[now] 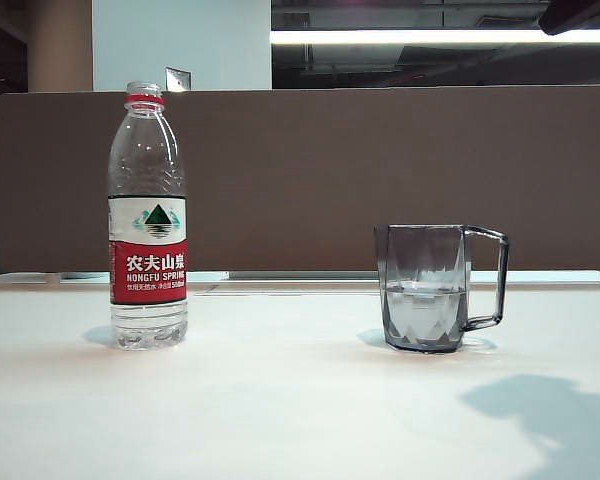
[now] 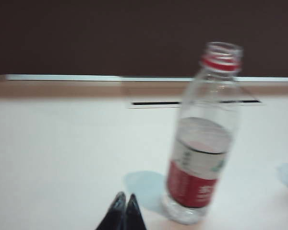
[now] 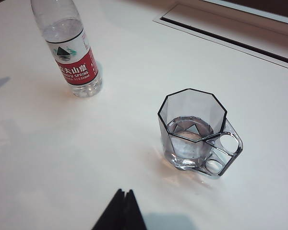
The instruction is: Pick up the mineral water bottle with the left hand on the table and pour water into the mug until it's half full.
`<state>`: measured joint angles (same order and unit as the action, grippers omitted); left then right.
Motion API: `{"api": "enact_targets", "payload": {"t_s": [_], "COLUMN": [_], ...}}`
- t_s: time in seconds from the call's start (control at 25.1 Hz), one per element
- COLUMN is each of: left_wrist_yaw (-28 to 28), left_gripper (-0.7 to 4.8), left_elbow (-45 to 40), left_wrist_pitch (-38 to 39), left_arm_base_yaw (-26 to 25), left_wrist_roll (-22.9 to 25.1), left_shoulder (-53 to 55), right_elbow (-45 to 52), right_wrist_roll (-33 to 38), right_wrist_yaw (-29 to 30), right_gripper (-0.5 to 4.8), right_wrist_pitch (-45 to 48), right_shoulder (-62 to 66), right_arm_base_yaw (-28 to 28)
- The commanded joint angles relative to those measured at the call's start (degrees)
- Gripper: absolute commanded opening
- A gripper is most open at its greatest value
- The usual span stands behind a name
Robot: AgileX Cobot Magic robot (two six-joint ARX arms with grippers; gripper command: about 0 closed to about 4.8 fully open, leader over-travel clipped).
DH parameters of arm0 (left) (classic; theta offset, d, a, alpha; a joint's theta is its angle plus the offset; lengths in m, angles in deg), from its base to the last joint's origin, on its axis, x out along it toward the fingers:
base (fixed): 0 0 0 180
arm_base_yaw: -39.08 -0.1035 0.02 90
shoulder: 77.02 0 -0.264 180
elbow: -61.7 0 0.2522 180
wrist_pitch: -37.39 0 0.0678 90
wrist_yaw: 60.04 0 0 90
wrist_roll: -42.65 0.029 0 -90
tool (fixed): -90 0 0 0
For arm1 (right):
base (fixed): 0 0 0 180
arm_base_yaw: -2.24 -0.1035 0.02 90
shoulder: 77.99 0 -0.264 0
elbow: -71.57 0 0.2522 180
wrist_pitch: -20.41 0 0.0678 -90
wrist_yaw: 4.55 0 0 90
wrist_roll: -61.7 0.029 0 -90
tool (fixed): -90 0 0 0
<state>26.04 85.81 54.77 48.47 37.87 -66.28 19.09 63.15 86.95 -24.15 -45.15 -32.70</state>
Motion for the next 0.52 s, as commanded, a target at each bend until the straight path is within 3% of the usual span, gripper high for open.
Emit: {"api": "enact_targets", "payload": {"t_s": [0.04,0.16,0.36,0.52], "left_wrist_yaw": [-0.11,-0.13,-0.11,-0.11], "left_gripper": [-0.06,-0.06,-0.06,-0.06], "left_elbow": [-2.80,-4.37,-6.82,-9.94], "left_wrist_pitch": [-3.41,-3.74,-4.81,-5.38], "left_arm_base_yaw": [-5.66,-11.89,-17.62,-16.02], "left_wrist_roll": [-0.22,-0.20,-0.20,-0.09], "left_shoulder": [-3.45,-6.84,-10.47,-10.47], "right_elbow": [-0.31,-0.31,-0.31,-0.31], "right_wrist_roll": [-0.20,-0.20,-0.20,-0.20], "right_wrist_yaw": [-0.11,-0.11,-0.11,-0.11], "right_gripper": [-0.08,-0.08,-0.08,-0.08], "right_wrist_pitch": [1.03,1.03,1.05,0.94], "right_shoulder": [-0.15,-0.15,-0.15,-0.20], "right_arm_base_yaw": [0.00,0.00,0.00,0.00]}}
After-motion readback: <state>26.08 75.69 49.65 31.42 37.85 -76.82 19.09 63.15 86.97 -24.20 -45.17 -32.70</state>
